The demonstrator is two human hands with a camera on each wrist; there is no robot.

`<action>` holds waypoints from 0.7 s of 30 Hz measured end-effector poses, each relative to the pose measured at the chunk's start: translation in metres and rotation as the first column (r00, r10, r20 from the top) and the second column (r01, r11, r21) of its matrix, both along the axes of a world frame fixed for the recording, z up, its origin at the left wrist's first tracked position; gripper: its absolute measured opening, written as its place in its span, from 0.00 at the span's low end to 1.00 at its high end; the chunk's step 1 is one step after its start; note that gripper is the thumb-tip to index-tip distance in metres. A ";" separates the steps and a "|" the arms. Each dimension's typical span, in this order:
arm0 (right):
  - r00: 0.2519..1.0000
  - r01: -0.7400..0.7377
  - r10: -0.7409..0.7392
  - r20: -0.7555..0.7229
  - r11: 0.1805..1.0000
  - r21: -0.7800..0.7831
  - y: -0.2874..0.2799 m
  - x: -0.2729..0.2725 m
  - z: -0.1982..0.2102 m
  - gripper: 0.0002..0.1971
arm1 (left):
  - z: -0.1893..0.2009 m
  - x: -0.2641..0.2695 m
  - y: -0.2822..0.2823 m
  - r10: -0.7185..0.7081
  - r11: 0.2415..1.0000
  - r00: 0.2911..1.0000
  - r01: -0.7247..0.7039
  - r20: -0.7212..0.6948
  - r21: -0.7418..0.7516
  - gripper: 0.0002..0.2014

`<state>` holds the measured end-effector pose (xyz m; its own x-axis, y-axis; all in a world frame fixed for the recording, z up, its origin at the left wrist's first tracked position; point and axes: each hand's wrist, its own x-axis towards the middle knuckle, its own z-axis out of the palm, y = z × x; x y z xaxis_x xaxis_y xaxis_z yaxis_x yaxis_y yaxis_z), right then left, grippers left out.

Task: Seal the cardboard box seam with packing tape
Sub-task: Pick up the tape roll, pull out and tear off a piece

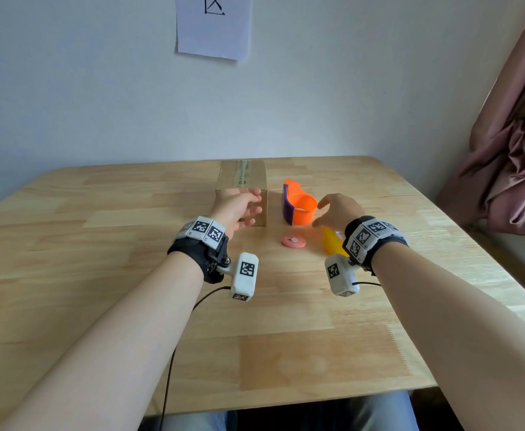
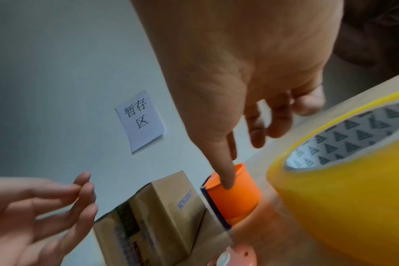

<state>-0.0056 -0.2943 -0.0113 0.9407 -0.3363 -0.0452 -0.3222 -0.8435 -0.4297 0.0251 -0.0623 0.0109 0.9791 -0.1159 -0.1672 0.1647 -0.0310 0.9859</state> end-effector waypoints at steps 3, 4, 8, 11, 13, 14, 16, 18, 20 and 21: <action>0.989 -0.131 0.127 -0.078 0.990 -0.053 0.029 0.003 0.000 0.17 | -0.001 0.003 0.008 0.127 0.986 0.981 -0.140 0.146 0.085 0.12; 0.978 -0.170 0.160 -0.131 0.983 -0.070 0.039 0.003 -0.004 0.17 | -0.002 0.005 0.011 0.152 0.979 0.971 -0.173 0.183 0.106 0.13; 0.961 -0.228 0.209 -0.180 0.969 -0.093 0.056 0.008 -0.024 0.17 | -0.008 0.009 0.020 0.225 0.960 0.955 -0.252 0.195 0.125 0.15; 0.973 -0.174 0.157 -0.171 0.981 -0.083 0.056 0.014 -0.031 0.13 | -0.016 0.016 0.028 0.249 0.953 0.955 -0.271 0.162 0.134 0.15; 0.976 -0.132 0.111 -0.188 0.986 -0.104 0.056 0.016 -0.031 0.13 | -0.020 0.019 0.031 0.250 0.955 0.959 -0.267 0.131 0.133 0.16; 0.976 -0.117 0.093 -0.195 0.986 -0.116 0.056 0.016 -0.030 0.14 | -0.022 0.021 0.032 0.250 0.956 0.961 -0.265 0.120 0.129 0.16; 0.974 -0.108 0.081 -0.213 0.987 -0.117 0.055 0.016 -0.030 0.17 | -0.026 0.023 0.032 0.250 0.958 0.962 -0.262 0.106 0.118 0.17; 0.979 -0.084 0.059 -0.195 0.989 -0.118 0.055 0.017 -0.026 0.18 | -0.027 0.026 0.032 0.284 0.951 0.955 -0.292 0.091 0.098 0.17; 0.996 -0.071 0.065 -0.056 0.992 -0.101 0.060 0.023 -0.018 0.16 | -0.029 0.029 0.032 0.333 0.934 0.941 -0.338 0.059 0.120 0.18; 0.996 -0.080 0.082 0.037 0.996 -0.035 0.064 0.027 -0.013 0.13 | -0.029 0.028 0.032 0.333 0.932 0.942 -0.335 0.044 0.140 0.22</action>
